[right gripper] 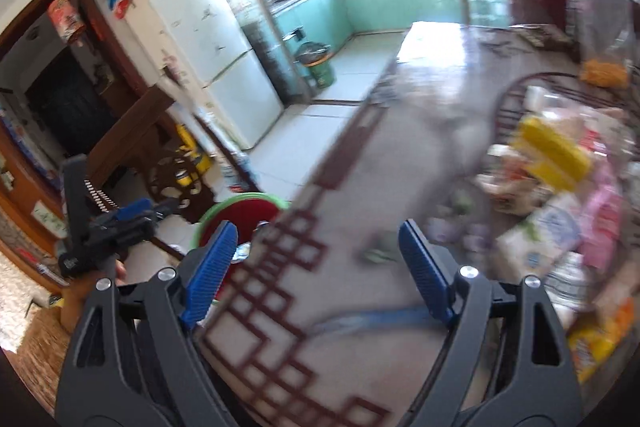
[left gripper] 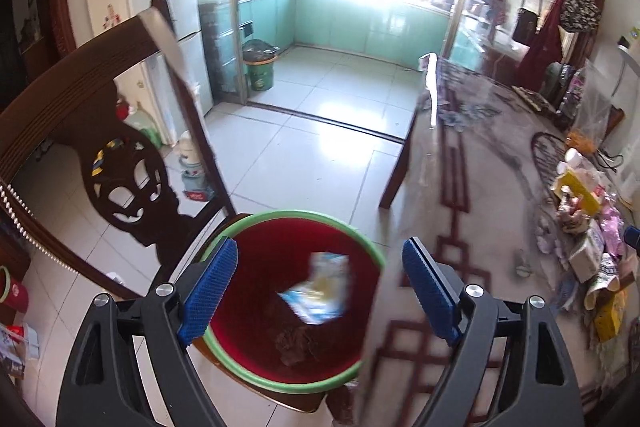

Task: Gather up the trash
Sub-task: 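Carry both items over the red bucket and open both grippers to drop them, then grasp another crumpled paper with the left gripper while the right grasps the pink wrapper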

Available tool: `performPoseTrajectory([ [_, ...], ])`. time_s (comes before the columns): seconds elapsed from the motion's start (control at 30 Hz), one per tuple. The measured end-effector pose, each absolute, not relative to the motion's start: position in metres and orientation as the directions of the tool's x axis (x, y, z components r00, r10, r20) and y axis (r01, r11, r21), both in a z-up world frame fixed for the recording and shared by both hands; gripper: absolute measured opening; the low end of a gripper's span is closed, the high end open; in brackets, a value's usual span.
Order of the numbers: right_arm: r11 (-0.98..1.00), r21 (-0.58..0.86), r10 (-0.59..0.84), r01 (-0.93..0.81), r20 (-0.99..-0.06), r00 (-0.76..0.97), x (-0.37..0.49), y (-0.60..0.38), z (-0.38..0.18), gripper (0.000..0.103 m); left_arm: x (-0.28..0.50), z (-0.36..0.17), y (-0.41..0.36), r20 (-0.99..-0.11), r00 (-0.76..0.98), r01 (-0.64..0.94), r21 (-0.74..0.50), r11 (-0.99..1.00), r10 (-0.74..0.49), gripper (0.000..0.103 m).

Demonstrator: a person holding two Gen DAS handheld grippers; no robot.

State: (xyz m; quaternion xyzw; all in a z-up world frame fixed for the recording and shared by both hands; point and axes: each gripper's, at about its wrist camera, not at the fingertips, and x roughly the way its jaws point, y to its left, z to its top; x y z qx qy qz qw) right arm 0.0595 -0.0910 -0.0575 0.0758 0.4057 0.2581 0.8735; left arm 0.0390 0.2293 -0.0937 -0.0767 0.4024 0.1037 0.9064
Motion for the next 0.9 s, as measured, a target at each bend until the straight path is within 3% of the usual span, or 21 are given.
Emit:
performPoseTrajectory([
  [0.23,0.962,0.243,0.261,-0.124,-0.686,0.679,0.036,-0.223,-0.054,0.081,0.046,-0.080,0.169,-0.736,0.676,-0.119,-0.081,0.990,0.021,0.081],
  [0.43,0.940,0.325,0.166,0.106,-0.705,0.689,0.048,-0.320,-0.073,0.081,0.046,-0.073,0.120,-0.736,0.674,-0.017,-0.089,0.996,-0.054,0.080],
  [0.67,0.848,0.513,0.325,0.131,-0.700,0.636,0.108,-0.354,-0.110,0.081,0.050,-0.074,0.070,-0.754,0.646,0.081,-0.085,0.993,-0.117,0.080],
  [0.77,0.823,0.558,0.402,0.104,-0.702,0.588,0.130,-0.345,-0.130,0.065,0.052,-0.074,0.050,-0.760,0.637,0.122,-0.071,0.990,-0.133,0.078],
  [0.9,0.784,0.614,0.471,0.093,-0.685,0.556,0.140,-0.342,-0.148,0.063,0.067,-0.077,0.024,-0.770,0.623,0.164,-0.041,0.986,-0.135,0.077],
])
